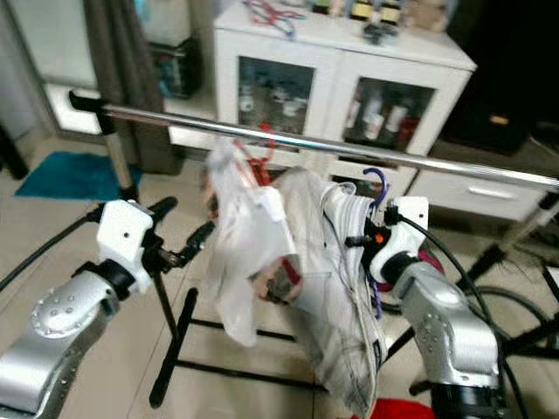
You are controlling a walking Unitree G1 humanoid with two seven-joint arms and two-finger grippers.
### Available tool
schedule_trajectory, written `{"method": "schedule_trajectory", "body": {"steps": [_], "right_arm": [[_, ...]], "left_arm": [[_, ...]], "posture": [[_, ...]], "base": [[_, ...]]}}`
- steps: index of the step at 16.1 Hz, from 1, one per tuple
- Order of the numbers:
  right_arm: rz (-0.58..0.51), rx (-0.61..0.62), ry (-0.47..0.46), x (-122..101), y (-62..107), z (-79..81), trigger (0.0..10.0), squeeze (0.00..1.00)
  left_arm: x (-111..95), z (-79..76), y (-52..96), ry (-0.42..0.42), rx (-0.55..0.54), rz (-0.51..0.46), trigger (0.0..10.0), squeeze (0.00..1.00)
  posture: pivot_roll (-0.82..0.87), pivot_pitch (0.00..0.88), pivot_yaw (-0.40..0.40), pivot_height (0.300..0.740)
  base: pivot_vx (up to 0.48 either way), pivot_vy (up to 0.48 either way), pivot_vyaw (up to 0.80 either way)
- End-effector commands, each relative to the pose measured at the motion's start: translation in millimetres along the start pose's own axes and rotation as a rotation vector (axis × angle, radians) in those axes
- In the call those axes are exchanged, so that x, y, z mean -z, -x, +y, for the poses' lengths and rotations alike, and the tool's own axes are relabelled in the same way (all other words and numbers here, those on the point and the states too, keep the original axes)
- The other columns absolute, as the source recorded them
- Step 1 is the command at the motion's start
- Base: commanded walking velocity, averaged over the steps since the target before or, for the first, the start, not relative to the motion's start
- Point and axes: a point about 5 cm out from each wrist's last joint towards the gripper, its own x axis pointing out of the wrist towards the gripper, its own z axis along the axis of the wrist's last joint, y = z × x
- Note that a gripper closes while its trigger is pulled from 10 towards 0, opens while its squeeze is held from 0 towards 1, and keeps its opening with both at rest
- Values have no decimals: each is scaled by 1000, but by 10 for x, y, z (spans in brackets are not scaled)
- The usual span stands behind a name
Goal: Hang hanger
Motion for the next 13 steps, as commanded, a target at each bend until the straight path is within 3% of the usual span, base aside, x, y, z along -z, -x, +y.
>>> {"method": "schedule_trajectory", "body": {"steps": [1,6,11,13], "right_arm": [[-104,13,29,-205,9,-28,10000,0],[-149,90,6,-333,-201,-69,10000,0],[-48,236,41,-393,-635,-158,10000,0],[-51,248,24,-429,-698,-168,10000,0]], "left_arm": [[-36,-44,2,4,29,-17,10000,0],[-70,-190,-28,34,182,-22,10000,0],[-96,-183,-89,21,223,-18,10000,0],[-89,-195,-81,22,229,-14,10000,0]], "posture": [[88,0,-91,740],[94,0,-96,740],[105,0,-74,740],[109,0,-77,740]], "base": [[0,0,0],[0,0,0],[0,0,0],[0,0,0]]}}
